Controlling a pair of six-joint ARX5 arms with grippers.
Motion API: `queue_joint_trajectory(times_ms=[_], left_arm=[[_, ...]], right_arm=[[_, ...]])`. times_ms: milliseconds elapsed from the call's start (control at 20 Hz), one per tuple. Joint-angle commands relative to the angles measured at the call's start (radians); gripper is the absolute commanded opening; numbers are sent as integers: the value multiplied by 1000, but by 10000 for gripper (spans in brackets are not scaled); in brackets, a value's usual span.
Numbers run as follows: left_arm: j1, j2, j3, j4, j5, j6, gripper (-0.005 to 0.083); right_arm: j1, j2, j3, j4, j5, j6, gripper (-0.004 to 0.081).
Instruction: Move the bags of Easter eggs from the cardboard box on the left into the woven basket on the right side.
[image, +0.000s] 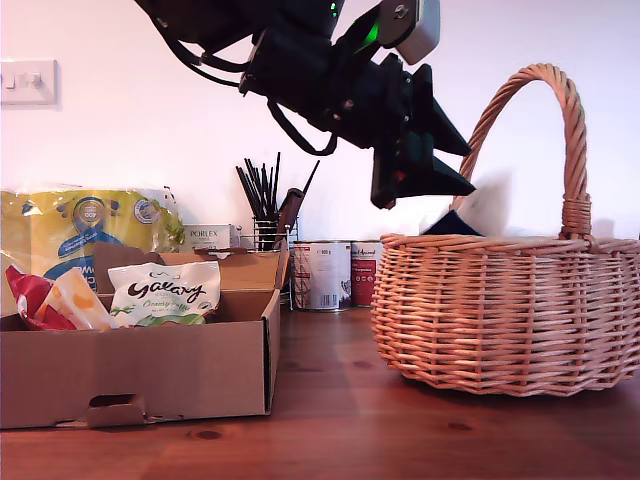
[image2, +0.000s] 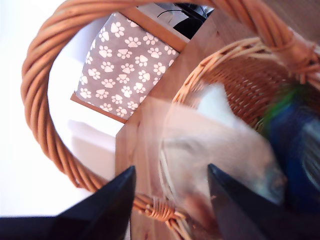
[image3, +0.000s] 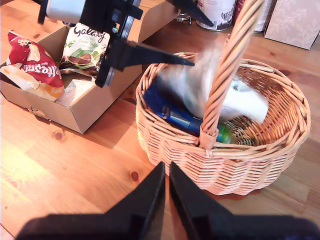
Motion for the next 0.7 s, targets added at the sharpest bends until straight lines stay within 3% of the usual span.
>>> queue_joint_trajectory(times_ms=[0, 100, 300, 450, 650], left_arm=[[-14, 18, 0, 5, -12, -11, 446], [-19, 16, 0, -5, -47, -27, 331], [-19, -3, 0, -39, -193, -109, 3], [-19, -56, 0, -147, -260, -238, -24], [0, -157, 0, -394, -260, -439, -24]], right_arm=[[4, -2, 6, 8, -7, 0, -13], [4, -2, 6, 9, -7, 0, -13], [4, -3, 6, 9, -7, 0, -13], [4, -3, 6, 9, -6, -1, -13], [4, -3, 6, 9, -6, -2, -13]])
